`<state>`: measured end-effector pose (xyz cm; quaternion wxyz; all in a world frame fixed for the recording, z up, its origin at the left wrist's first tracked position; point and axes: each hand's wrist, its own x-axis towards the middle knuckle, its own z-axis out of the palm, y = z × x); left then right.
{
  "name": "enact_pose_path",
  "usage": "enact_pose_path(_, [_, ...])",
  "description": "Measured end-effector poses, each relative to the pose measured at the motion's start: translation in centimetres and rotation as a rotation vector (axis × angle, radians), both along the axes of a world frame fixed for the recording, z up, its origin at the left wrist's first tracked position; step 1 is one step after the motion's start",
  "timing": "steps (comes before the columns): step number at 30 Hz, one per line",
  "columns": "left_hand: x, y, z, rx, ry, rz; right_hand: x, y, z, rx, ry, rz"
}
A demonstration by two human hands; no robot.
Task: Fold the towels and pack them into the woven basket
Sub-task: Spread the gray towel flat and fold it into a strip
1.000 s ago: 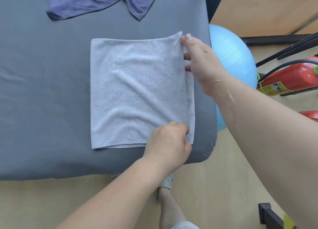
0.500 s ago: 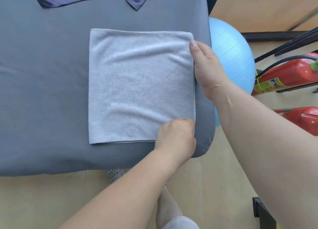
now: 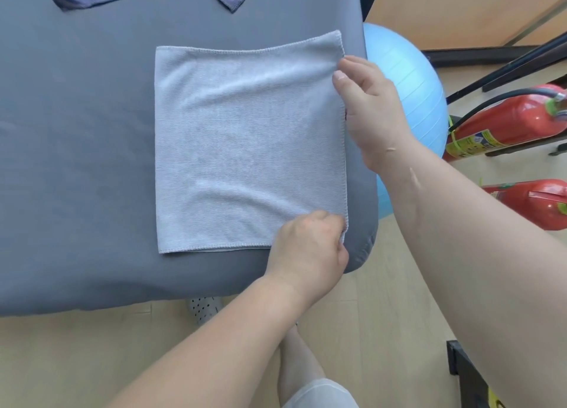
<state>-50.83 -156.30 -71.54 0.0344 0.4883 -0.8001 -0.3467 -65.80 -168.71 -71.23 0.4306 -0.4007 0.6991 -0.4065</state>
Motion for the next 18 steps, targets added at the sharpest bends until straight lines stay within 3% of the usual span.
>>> enact_pose_path(4, [-0.2, 0.0, -0.8, 0.035, -0.136, -0.065, -0.2, 0.4, -2.0, 0.049, 0.188, 0.084])
enact_pose_path(9, [0.9, -0.2, -1.0, 0.061, 0.022, -0.111, -0.2, 1.1, -2.7, 0.148, 0.39, 0.142])
enact_pose_path(13, [3.8, -1.7, -1.0, -0.238, 0.143, 0.12, 1.5, 2.8, -2.2, 0.301, 0.732, 0.173])
enact_pose_path(15, [6.0, -3.4, -1.4, -0.36, 0.0, 0.253, 3.4, 3.5, -2.1, 0.242, 0.873, 0.254])
enact_pose_path(18, [9.1, -5.8, -2.5, -0.213, -0.342, 0.301, 6.6, 4.3, -2.8, 0.181, 0.952, 0.393])
